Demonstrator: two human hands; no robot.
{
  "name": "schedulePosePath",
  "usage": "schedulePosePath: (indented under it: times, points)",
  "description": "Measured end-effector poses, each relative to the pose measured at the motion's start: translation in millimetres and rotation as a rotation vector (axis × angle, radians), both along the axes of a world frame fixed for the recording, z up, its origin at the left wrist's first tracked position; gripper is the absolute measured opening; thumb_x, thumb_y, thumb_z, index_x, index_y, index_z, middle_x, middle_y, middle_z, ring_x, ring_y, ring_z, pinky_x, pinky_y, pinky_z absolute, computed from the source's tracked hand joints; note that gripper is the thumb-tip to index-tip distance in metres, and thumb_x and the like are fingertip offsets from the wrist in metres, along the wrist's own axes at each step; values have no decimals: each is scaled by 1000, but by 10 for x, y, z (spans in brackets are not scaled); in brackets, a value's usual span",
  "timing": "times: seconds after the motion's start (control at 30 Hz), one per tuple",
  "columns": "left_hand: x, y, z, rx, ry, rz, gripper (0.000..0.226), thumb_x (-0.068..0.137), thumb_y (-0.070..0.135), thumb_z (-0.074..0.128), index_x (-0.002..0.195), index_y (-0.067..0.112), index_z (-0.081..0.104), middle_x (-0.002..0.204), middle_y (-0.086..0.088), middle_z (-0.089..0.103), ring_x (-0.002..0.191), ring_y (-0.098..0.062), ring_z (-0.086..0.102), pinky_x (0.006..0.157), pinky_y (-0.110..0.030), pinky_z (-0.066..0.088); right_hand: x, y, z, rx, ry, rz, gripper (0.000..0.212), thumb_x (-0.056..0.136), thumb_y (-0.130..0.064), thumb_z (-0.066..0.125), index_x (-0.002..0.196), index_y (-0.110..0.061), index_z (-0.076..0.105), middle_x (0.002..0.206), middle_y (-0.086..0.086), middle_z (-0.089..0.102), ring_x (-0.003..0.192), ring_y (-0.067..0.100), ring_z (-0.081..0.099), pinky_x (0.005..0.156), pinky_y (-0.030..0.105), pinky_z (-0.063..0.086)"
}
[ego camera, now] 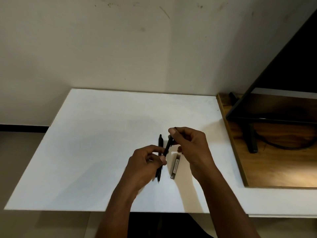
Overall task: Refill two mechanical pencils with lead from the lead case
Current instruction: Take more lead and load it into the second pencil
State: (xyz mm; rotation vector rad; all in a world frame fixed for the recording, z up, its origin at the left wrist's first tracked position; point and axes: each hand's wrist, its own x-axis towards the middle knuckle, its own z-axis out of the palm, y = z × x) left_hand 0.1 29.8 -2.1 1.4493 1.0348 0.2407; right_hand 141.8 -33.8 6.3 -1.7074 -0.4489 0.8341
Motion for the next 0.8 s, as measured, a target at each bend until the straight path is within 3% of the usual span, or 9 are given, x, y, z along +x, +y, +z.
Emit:
schedulePosePath:
  times: [0.17,0.2,0.27,0.37,0.47,0.57,0.7,0.8]
  points:
    - [40,4,28,146,-43,174,19,87,46,64,92,30,73,88,8,75,87,-13,71,75,-32,56,-1,-10,31,245,241,42,26,100,-27,57,108,-4,67,88,10,75,86,23,73,84,35,59]
    - [40,7,50,173,-73,237,17,89,45,64,92,30,73,87,9,76,85,-12,71,74,-31,55,-16,-1,42,279,274,64,27,102,-27,54,108,-4,66,85,9,71,79,24,73,82,35,60]
    - [25,14,92,210,-146,330,16,91,43,62,94,32,73,87,10,76,81,-9,71,71,-29,53,-43,4,69,269,299,148,29,104,-30,49,109,-10,69,77,3,61,57,17,60,62,30,58]
    - [-5,29,138,150,-238,348,20,91,42,60,103,32,74,90,8,77,77,-3,70,61,-21,50,-72,10,52,205,236,312,28,105,-29,49,112,-17,73,77,3,54,51,11,40,45,22,36]
    - [-8,29,146,81,-291,346,18,90,34,65,100,26,77,84,5,77,73,-2,69,50,-13,47,-113,14,35,214,224,362,20,100,-21,59,114,-7,64,80,8,66,57,15,52,47,22,39]
    - [-10,37,143,42,-317,370,17,89,32,65,97,25,78,78,3,76,74,-6,69,52,-18,48,-138,14,20,250,247,373,21,97,-13,63,113,-1,59,86,14,72,71,19,67,54,23,47]
    - [-19,44,122,-70,-341,280,16,90,33,65,102,32,75,98,5,78,91,-15,74,67,-32,56,-158,34,-4,288,196,308,15,98,-14,60,109,-6,66,97,13,77,88,22,73,79,34,58]
    - [-2,28,98,-133,-384,229,21,91,23,66,110,29,71,109,2,74,99,-16,73,68,-26,57,-174,56,18,290,262,241,14,100,-16,58,106,-5,63,96,13,79,86,25,76,75,27,57]
